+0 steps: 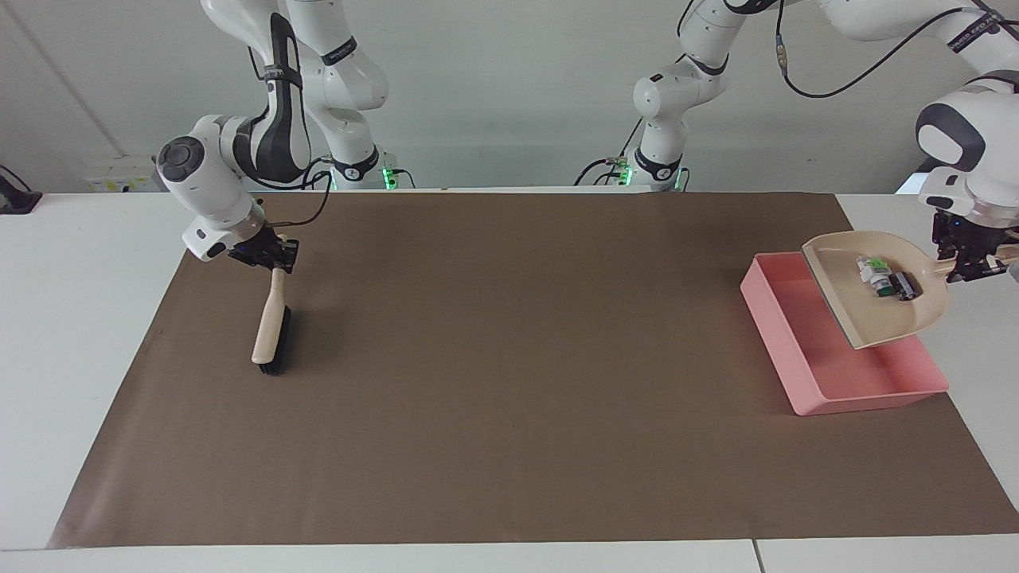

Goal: Clean e-waste and dump in bin
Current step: 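Tip the dustpan into the pink bin with the left gripper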

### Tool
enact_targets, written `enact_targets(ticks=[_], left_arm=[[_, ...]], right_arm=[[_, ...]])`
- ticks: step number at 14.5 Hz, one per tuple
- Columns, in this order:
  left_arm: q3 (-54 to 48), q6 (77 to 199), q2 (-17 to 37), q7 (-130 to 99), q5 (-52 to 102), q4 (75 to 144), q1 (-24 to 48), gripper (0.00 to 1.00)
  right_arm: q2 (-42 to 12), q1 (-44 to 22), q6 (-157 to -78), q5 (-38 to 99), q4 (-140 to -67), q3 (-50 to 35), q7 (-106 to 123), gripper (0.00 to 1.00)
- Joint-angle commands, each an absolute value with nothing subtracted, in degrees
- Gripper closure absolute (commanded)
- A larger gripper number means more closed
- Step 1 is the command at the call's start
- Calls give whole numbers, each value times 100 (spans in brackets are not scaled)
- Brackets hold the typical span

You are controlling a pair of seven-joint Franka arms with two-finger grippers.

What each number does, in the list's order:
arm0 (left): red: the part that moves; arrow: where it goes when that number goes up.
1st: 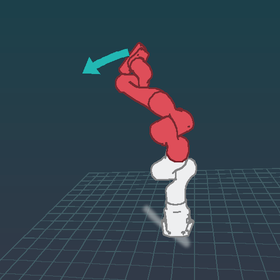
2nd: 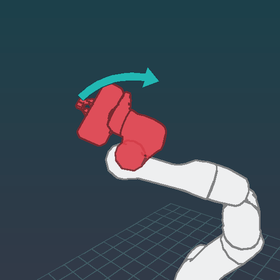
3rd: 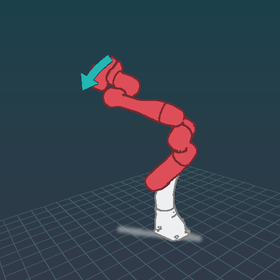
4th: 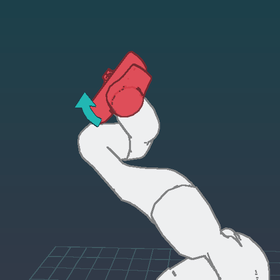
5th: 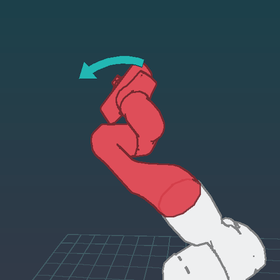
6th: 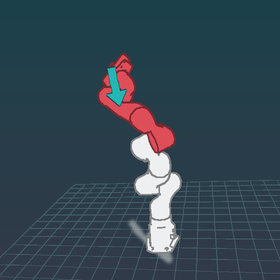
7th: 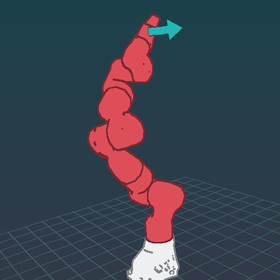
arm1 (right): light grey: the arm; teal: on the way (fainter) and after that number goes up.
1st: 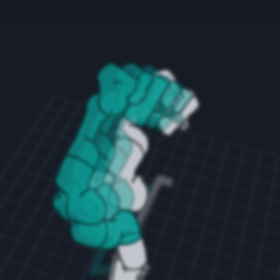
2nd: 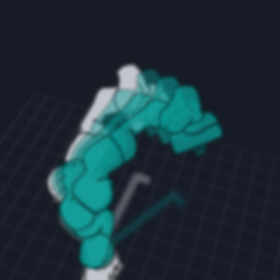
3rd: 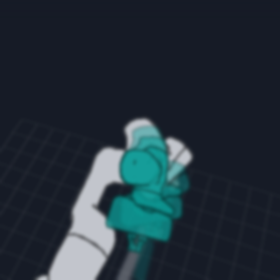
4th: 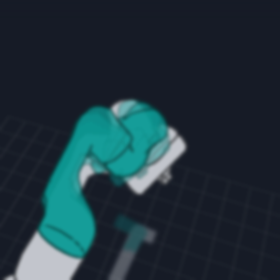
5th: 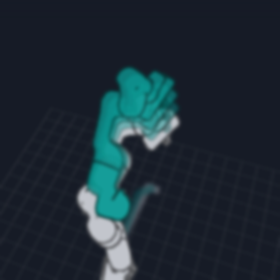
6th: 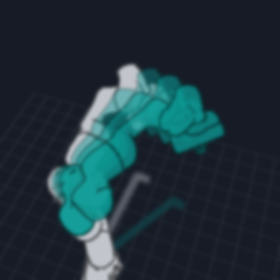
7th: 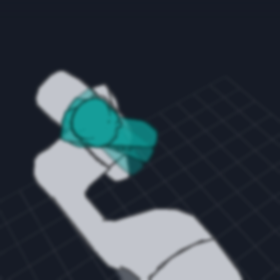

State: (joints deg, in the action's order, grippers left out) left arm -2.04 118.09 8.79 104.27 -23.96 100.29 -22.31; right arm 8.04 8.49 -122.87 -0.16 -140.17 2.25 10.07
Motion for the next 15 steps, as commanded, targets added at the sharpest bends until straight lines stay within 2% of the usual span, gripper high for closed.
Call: enact_targets(ticks=[1,2,3,4,5,6,8,11,15], left_arm=[[-211,11988,914,10468,-2986,10037,-2215,100],[-211,11953,914,10433,-3406,10089,-2163,100],[-220,11971,897,10363,-3776,10194,-2119,100],[-211,11971,879,10084,-4075,10265,-2014,100],[-220,11979,853,9716,-4409,10361,-1987,100],[-220,11988,818,9390,-4751,10493,-1934,100],[-220,11979,747,8784,-5280,10722,-1767,100],[-220,11910,633,7930,-6018,10960,-1626,100],[-220,11480,633,7297,-6792,10960,-1311,100]], right_arm=[[1037,896,-12436,-114,-14229,185,1090,97],[1028,896,-12428,-114,-14229,185,1081,90],[967,905,-12445,-114,-14221,185,1081,77],[923,923,-12454,-114,-14221,185,1081,55],[914,914,-12411,-114,-14203,185,1090,24],[905,914,-12367,-114,-14168,176,1107,0],[818,897,-12253,-114,-13915,167,1151,0],[668,975,-11970,-105,-13002,176,1177,0],[844,897,-11278,-114,-11886,158,890,0]])
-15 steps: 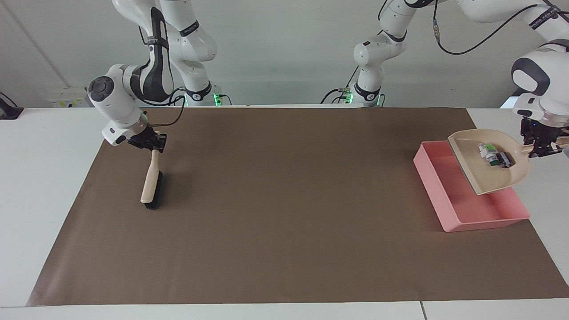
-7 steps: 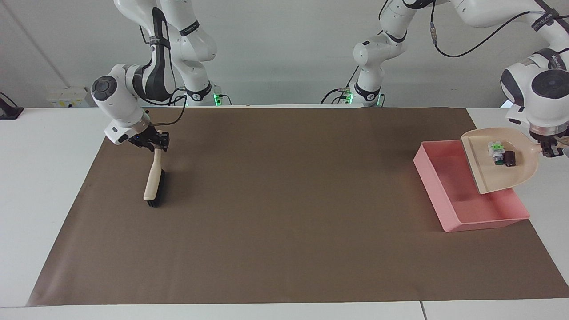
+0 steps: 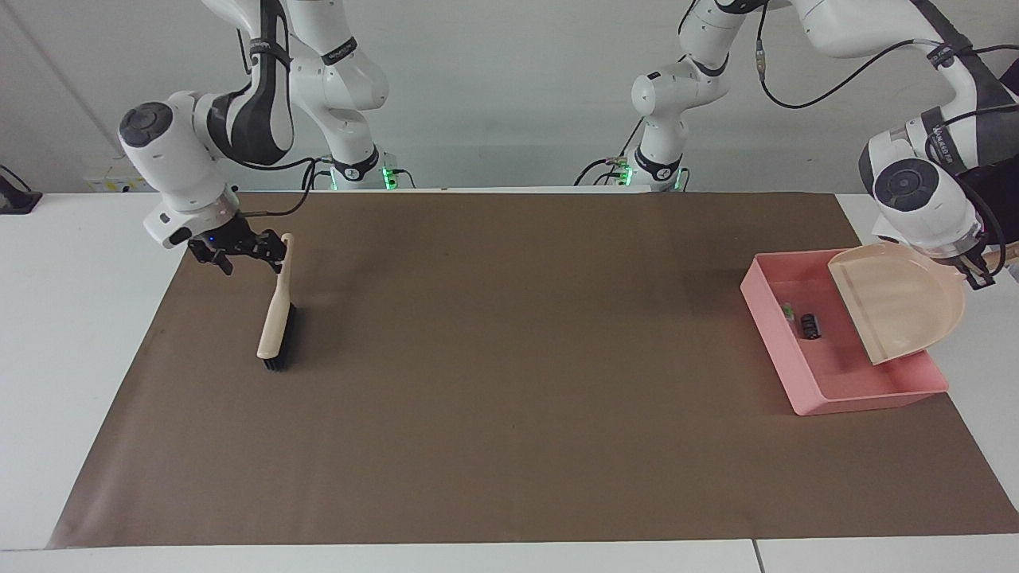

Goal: Clean e-waste and dump in bin
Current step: 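Tip the dustpan into the pink bin with the left gripper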

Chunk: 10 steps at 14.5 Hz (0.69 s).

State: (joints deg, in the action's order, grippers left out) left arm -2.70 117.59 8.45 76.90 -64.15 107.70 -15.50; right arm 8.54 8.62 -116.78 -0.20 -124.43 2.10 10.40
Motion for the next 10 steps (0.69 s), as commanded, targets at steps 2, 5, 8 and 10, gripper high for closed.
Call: enact_targets(ticks=[2,5,8,10], left_arm=[[-220,10962,624,7084,-7109,10951,-1030,100],[-220,10583,422,7145,-7154,10899,-766,100],[-272,10406,185,7207,-7075,10898,-669,100],[-290,10432,115,7469,-6666,10863,-615,100]], right_arm=[[826,905,-10726,-114,-11262,158,415,0],[721,896,-9471,-141,-10164,150,-322,1],[160,747,-8421,-246,-8932,123,-948,1],[210,747,-8464,-237,-9078,106,-976,1]])
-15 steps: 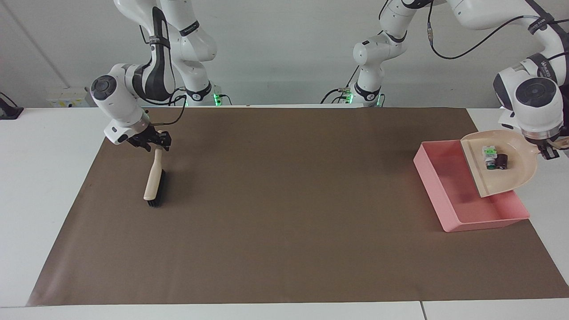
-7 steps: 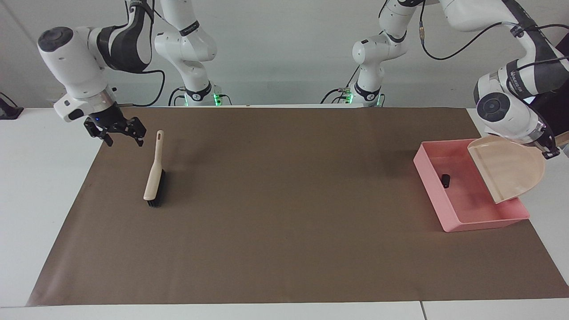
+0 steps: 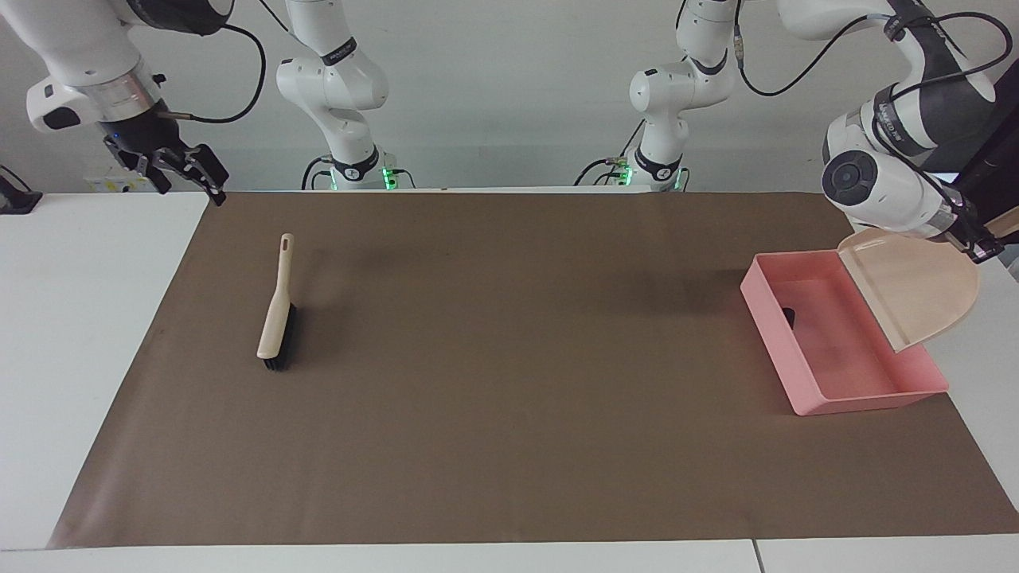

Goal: Clean e-waste and dump in bin
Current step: 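Tip the dustpan into the pink bin with the left gripper, then lower the dustpan back onto the table with the left gripper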

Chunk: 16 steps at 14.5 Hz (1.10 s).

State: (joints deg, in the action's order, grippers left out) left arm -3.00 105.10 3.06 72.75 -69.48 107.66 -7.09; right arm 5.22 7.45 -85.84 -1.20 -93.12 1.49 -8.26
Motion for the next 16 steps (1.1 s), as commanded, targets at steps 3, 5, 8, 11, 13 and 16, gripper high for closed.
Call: enact_targets(ticks=[3,5,8,11,13,16], left_arm=[[-378,10389,62,7497,-5277,10697,-572,100],[-396,10258,35,7497,-4696,10696,-283,99],[-404,10187,-17,7497,-3704,10731,34,99],[-404,10177,0,7445,-2657,10915,560,99],[-404,10405,70,7436,-2479,11126,982,99],[-404,11098,158,7060,-2320,11661,1563,99]], right_arm=[[246,756,-8394,-176,-9114,105,-967,0],[255,747,-8385,-176,-9141,105,-941,0],[255,704,-8385,-176,-9141,105,-914,0],[272,238,-8306,-184,-9123,430,-932,0],[281,228,-8288,-185,-9123,422,-932,0],[290,211,-8253,-193,-9123,413,-888,0]])
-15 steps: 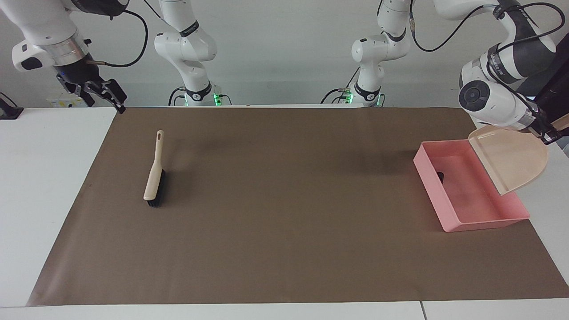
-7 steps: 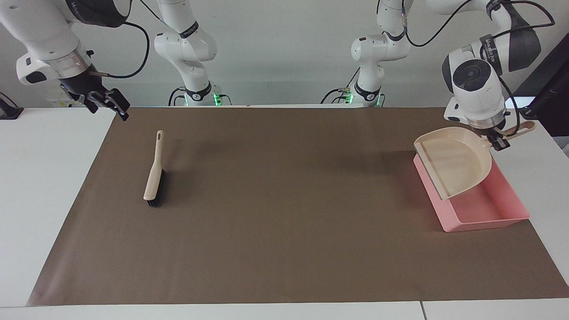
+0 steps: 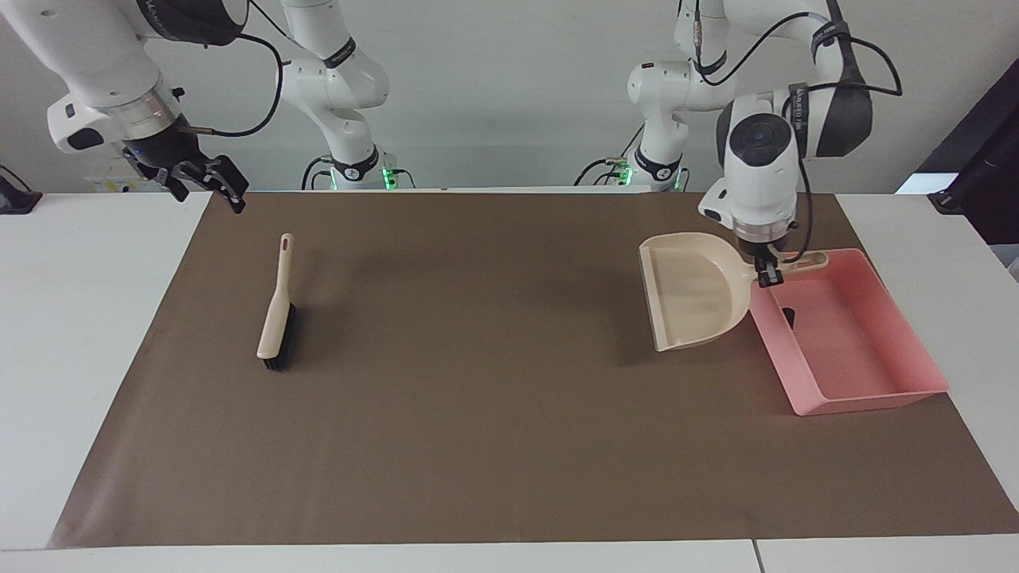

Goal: Clean e-waste and dump in bin
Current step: 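Lower the dustpan back onto the table with the left gripper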

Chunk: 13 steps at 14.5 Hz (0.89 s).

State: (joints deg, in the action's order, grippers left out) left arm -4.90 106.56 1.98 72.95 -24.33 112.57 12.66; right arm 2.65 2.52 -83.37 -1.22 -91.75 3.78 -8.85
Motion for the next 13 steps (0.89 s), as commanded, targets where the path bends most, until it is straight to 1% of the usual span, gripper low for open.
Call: enact_targets(ticks=[1,2,4,6,8,11,12,13], left_arm=[[-404,11353,158,6831,-2312,11863,1686,99],[-404,11590,158,6646,-2303,12065,1862,99],[-404,11969,237,6338,-2303,12260,2039,99],[-404,12181,429,6258,-2303,12278,2100,99],[-396,12436,728,5908,-2294,12270,2223,99],[-387,12481,826,5827,-2294,12243,2224,97],[-387,12437,826,5827,-2294,12234,2215,92],[-387,12350,826,5784,-2294,12234,2215,77]], right_arm=[[281,211,-8262,-193,-9123,396,-870,0],[281,211,-8270,-211,-9123,378,-757,0],[281,211,-8323,-211,-9114,378,-484,0],[272,202,-8367,-229,-9105,369,-483,0],[264,-25,-8420,-255,-9088,308,-544,0],[246,-70,-8367,-185,-9053,290,-974,0],[255,-96,-8358,-185,-9053,299,-993,0],[246,-105,-8350,-185,-9053,299,-993,0]])
